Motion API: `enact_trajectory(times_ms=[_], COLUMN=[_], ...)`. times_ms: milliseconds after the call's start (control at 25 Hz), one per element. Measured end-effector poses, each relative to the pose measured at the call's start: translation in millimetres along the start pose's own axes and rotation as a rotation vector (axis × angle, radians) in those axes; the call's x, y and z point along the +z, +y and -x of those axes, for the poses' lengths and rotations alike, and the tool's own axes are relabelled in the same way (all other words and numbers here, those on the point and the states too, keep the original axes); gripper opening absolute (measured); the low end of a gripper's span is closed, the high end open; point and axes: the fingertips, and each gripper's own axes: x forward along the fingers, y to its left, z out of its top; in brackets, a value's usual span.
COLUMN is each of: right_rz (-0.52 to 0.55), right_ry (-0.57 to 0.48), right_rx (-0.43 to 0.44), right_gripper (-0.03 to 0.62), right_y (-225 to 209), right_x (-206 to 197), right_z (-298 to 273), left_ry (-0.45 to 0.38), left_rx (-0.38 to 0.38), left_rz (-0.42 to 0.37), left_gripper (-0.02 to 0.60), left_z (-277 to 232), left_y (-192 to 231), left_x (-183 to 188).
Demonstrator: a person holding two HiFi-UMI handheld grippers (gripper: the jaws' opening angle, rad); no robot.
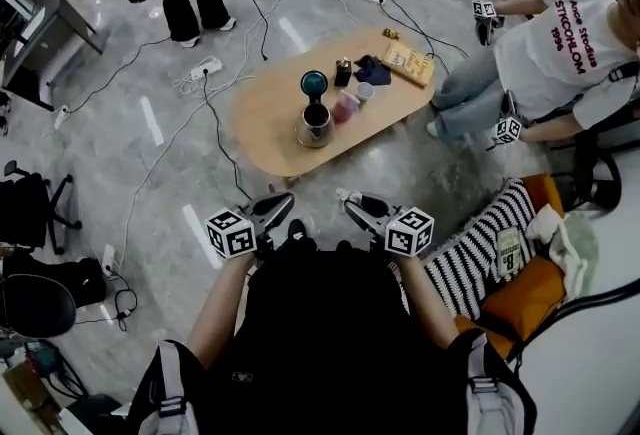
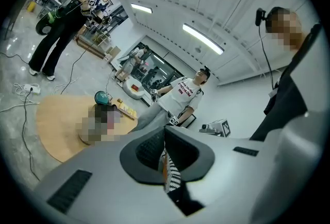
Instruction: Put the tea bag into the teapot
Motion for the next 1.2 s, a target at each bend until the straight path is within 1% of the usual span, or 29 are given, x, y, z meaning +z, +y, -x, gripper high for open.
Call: enact_trajectory(times_ms=[160, 320, 480, 640, 760, 880, 1000, 1080, 1200], right_rz=[0.009, 0.042, 0.037, 0.039, 0.048, 0.043, 0.015, 0.007, 0.007], right_ry=[-0.003, 0.034, 0.06, 0.06, 0.082, 0.092, 0.083, 0.087, 0.101], right_rx=[-0.026, -0.046, -0.042, -0.018, 0.004, 0.031, 0.069, 0.085, 0.1], right_gripper=[0.124, 0.126, 0.125, 0.124, 0.124, 0.124, 0.124, 0.124, 0.124], right_y=[8.3, 12.6, 16.2, 20.8, 19.0, 17.7, 14.5, 8.1, -4.6], right_x=[6.6, 7.8, 6.5, 12.5, 15.2, 20.3, 28.2, 34.3, 44.0], right_z=[-23.2, -38.6, -51.0, -66.0, -75.9, -87.9, -98.7, -103.9, -107.6], left_ry=[0.032, 0.046, 0.021, 0.027, 0.021, -0.003, -0.011, -0.018, -0.028], left_rx=[-0.014, -0.027, -0.027, -0.018, -0.001, 0.031, 0.077, 0.1, 0.11], left_rz=[0.006, -0.004, 0.012, 0.024, 0.024, 0.055, 0.081, 0.092, 0.099], left_gripper=[0.012, 0.012, 0.012, 0.012, 0.012, 0.012, 0.012, 0.012, 0.012], left_z=[17.0, 27.0, 35.6, 45.5, 51.4, 62.6, 71.5, 70.6, 55.9], left_y=[24.1, 42.7, 50.4, 53.4, 53.6, 59.6, 70.0, 76.2, 79.7], left_x=[13.1, 27.2, 36.1, 30.5, 28.6, 27.3, 23.2, 26.0, 35.4])
